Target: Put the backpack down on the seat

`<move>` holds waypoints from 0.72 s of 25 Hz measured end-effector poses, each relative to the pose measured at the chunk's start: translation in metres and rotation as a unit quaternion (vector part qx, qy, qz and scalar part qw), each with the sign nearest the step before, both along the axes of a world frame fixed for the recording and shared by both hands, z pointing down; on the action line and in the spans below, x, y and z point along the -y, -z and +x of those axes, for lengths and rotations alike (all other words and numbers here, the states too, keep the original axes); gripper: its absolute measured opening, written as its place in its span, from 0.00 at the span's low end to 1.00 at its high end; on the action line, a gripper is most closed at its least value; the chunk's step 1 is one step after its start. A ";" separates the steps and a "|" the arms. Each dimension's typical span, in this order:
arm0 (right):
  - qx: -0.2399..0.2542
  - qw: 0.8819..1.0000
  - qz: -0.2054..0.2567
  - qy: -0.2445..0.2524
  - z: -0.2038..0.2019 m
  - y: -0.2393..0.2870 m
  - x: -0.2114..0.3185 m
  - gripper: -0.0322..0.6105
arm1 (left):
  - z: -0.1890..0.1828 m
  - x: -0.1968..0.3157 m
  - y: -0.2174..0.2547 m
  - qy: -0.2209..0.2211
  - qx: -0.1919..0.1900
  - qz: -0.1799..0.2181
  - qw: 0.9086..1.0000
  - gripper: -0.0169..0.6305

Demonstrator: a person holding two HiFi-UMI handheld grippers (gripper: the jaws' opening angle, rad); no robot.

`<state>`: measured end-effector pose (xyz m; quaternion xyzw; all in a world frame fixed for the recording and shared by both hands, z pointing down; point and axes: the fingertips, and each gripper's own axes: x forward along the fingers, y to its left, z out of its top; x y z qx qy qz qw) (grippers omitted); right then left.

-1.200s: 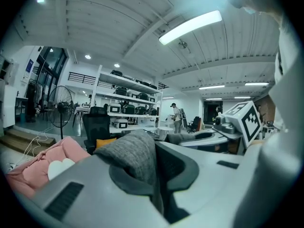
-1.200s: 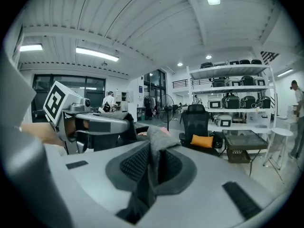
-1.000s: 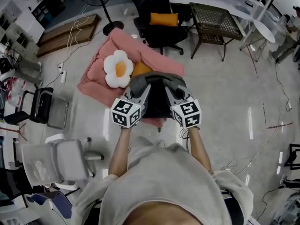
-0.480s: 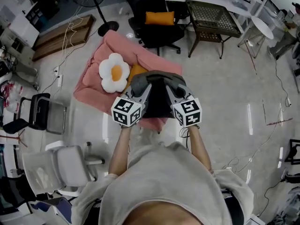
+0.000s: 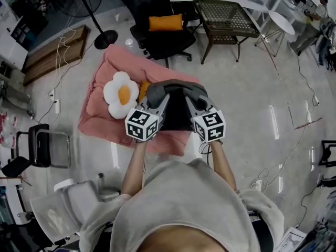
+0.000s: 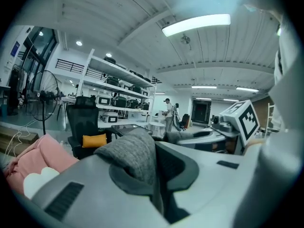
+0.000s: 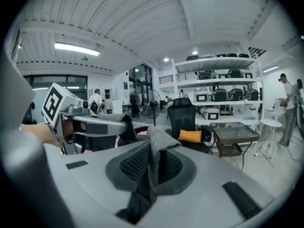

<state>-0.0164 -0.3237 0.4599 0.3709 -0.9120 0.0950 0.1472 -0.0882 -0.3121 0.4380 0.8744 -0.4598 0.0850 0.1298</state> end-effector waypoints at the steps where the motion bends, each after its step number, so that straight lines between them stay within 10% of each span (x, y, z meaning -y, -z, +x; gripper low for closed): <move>1: 0.000 1.000 -0.001 -0.006 -0.003 0.000 0.006 0.10 | -0.003 0.006 0.000 -0.006 -0.001 -0.001 1.000 0.07; 18: -0.023 0.995 -0.042 -0.090 -0.060 -0.032 0.069 0.10 | -0.064 0.078 -0.040 -0.091 -0.010 -0.050 0.995 0.07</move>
